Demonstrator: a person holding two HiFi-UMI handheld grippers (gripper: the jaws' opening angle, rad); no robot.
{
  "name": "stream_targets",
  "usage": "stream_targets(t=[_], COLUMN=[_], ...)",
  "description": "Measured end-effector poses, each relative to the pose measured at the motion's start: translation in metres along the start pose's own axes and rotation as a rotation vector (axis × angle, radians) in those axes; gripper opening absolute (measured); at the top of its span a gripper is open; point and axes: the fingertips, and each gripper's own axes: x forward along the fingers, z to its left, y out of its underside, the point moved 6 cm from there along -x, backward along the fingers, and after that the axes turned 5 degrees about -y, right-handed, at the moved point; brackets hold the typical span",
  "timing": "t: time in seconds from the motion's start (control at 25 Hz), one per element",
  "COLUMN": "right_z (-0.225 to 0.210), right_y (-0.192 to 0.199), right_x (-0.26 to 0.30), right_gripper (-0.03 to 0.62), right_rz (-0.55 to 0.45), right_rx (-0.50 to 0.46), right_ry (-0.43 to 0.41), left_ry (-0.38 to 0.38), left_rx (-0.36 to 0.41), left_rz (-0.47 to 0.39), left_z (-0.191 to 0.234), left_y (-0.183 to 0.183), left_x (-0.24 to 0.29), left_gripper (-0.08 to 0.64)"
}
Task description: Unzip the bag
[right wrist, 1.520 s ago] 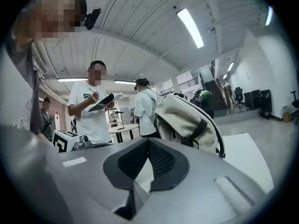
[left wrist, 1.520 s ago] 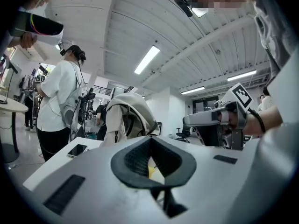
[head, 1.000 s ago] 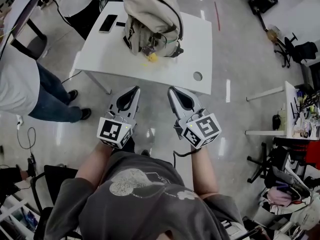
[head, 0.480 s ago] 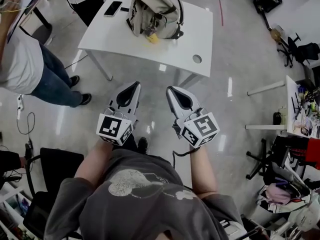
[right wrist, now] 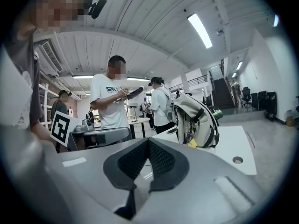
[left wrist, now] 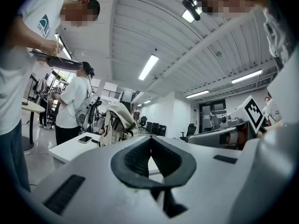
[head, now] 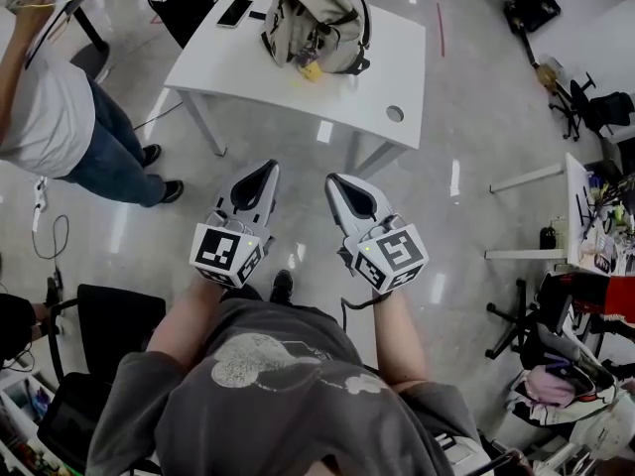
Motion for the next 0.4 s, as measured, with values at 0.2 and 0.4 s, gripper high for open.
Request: stream_targets(t=[0.2,0.4], right_z=[0.009,0.022], right_y=[0.0,-0.005], right_x=[0.006,0.021], right_gripper=[-0.008,-0.008], right_rz=[0.012,0.008], right_rx=[0.002,-0.02], right_ry=[0.022,0.03], left_ry=[0.011,0.021], left_rx=[0.002,0.012], left_rz=[0.007,0.014], left_z=[0.008,0.025], left_y=[-0.005,-0.012], left_x=[-0.009,-0.014], left_gripper=[0.006,0.006])
